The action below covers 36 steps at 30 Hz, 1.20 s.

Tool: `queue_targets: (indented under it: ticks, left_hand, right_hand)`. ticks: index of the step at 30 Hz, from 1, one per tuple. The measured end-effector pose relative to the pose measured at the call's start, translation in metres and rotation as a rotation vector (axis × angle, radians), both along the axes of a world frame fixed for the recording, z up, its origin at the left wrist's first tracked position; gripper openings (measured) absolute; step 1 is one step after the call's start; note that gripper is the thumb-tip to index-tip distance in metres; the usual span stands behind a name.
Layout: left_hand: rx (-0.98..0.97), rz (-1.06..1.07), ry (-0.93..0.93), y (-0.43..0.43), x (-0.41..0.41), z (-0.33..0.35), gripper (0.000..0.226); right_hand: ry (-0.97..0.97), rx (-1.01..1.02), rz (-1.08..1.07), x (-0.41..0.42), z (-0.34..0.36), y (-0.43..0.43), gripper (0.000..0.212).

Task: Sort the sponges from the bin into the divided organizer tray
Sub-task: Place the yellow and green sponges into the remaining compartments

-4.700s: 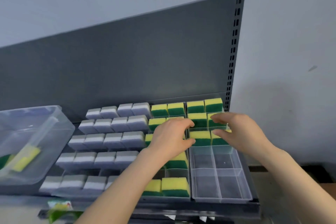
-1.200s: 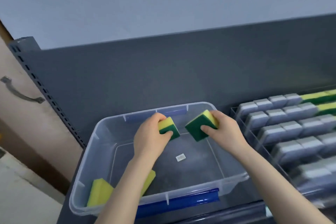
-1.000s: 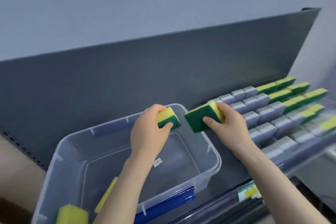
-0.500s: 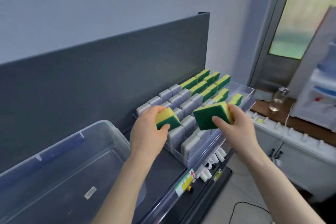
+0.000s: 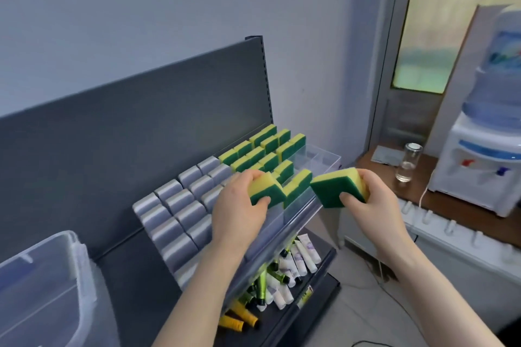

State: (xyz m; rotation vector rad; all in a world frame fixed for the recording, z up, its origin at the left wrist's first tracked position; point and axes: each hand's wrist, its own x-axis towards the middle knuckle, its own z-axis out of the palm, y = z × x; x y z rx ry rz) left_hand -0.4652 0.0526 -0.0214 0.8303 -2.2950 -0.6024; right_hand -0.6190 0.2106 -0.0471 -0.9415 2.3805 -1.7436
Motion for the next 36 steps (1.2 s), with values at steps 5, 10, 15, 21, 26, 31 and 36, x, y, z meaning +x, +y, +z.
queue_targets:
  ticks: [5, 10, 15, 21, 26, 31, 36]
  left_hand:
    - [-0.007, 0.027, -0.021, 0.018, -0.049, -0.008, 0.037]
    - [0.026, 0.072, -0.028, 0.014, -0.075, -0.01, 0.036]
    - [0.036, 0.108, -0.046, -0.008, -0.1, -0.015, 0.035]
    - [0.047, 0.109, -0.019, -0.048, -0.139, -0.016, 0.033]
    - [0.056, 0.117, 0.007, -0.084, -0.17, -0.017, 0.041]
    - [0.01, 0.07, -0.051, -0.112, -0.189, -0.024, 0.047]
    - [0.028, 0.121, -0.079, -0.121, -0.201, -0.029, 0.037]
  right_hand:
    - [0.025, 0.077, 0.062, -0.051, -0.008, 0.014, 0.039]
    - [0.021, 0.092, 0.105, -0.09, -0.006, 0.006, 0.038]
    - [-0.008, 0.104, 0.126, -0.114, -0.018, -0.013, 0.039]
    - [-0.027, 0.147, 0.132, -0.148, -0.027, -0.04, 0.037]
    - [0.042, 0.118, 0.136, -0.182, -0.012, -0.08, 0.036]
    - [0.051, 0.104, 0.158, -0.207, -0.016, -0.114, 0.029]
    - [0.023, 0.151, 0.218, -0.231, -0.022, -0.142, 0.032]
